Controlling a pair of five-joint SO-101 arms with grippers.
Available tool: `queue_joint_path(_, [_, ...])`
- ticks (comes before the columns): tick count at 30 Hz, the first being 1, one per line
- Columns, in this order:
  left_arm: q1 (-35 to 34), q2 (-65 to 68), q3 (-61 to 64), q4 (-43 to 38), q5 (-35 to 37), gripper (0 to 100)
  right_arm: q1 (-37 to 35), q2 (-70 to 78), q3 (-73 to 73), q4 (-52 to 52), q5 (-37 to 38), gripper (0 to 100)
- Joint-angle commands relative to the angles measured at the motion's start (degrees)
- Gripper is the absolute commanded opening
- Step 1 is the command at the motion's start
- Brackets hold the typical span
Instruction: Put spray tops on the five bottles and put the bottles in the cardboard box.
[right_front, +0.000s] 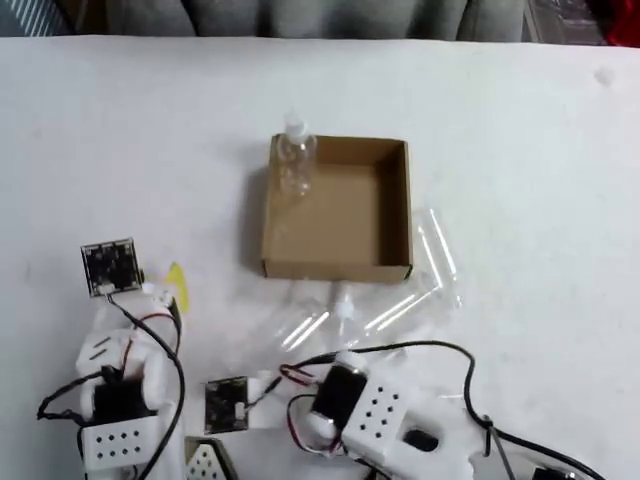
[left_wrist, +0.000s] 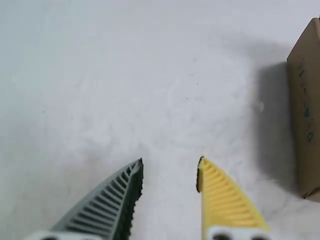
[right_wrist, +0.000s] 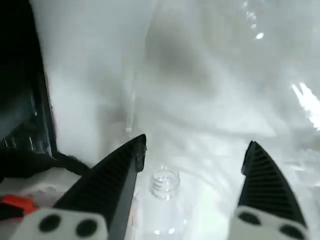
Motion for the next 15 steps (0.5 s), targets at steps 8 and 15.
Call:
queue_joint_path(8, [-0.31,1.19,-1.41,-2.99,0.62,17,2.24,4.26,1.41,0.40,6.42,26.9])
queue_joint_path(15, [-0.40,1.19,-1.49,-2.90,0.62,17,-1.80,1.54,-0.62,2.59,6.42,26.9])
